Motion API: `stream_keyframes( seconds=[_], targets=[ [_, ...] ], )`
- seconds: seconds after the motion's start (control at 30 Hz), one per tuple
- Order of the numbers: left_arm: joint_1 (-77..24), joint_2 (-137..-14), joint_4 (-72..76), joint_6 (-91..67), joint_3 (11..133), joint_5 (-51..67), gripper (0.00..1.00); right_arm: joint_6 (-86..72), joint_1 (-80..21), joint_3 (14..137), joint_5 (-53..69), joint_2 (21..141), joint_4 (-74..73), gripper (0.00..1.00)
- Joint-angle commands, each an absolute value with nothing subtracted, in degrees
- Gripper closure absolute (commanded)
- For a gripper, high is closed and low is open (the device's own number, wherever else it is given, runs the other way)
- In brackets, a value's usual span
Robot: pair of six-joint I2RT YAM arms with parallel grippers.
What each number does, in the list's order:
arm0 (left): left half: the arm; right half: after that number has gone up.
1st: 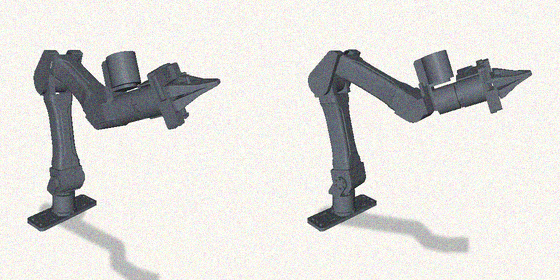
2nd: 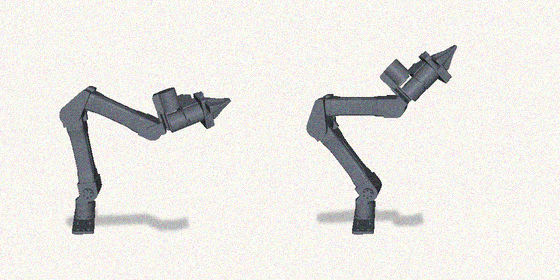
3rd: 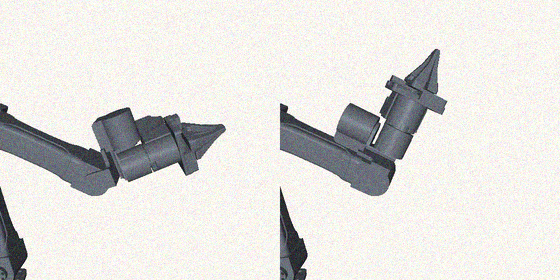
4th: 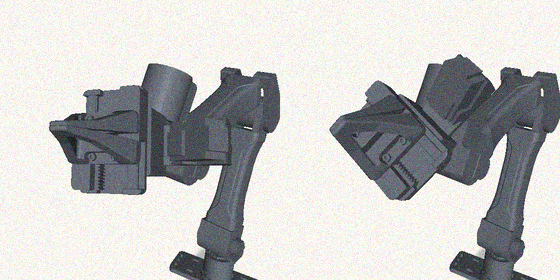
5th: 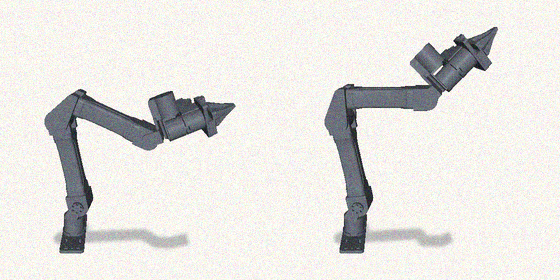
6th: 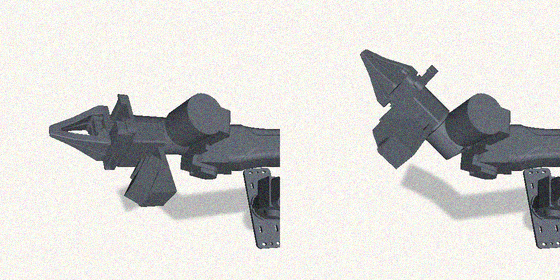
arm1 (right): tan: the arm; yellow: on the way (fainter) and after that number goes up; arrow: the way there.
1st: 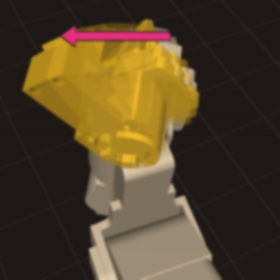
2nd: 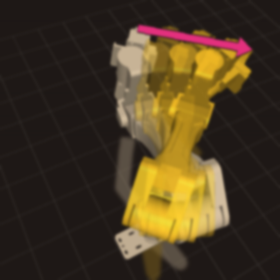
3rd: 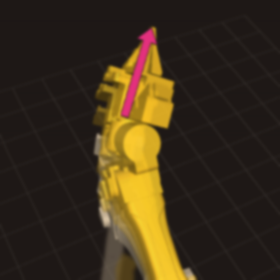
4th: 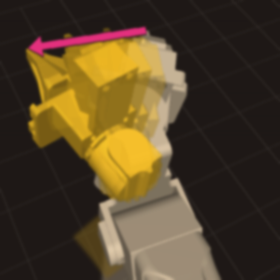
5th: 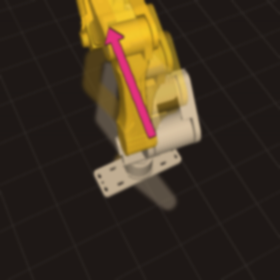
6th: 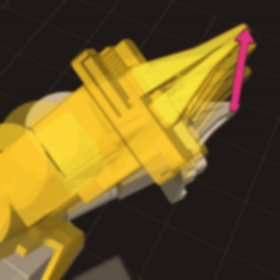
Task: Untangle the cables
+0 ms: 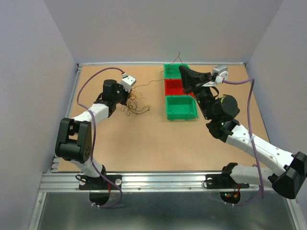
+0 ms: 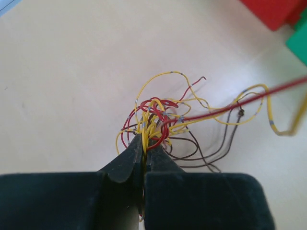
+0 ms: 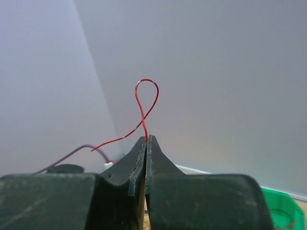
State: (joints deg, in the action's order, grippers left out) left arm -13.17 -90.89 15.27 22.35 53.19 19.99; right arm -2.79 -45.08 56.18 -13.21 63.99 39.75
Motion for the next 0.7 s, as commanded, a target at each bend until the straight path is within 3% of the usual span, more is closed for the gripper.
stream_keyframes(
  seconds=[0.0,0.37,0.67],
  targets=[
    [-9.59,-92.19,15.29,18.20,57.12,16.09,0.99,2.72,-42.47,55.98,-23.72,65.47,43.77,0.99],
    [-5.98,-92.81,15.12,16.35,57.74,10.55,0.98,0.18,-30.51,60.30,-27.07,73.48,43.77,0.99],
    [-1.94,-94.39,14.15,14.33,59.41,13.53,0.96,-5.62,-19.79,53.45,-32.16,66.81,43.77,0.99]
  ],
)
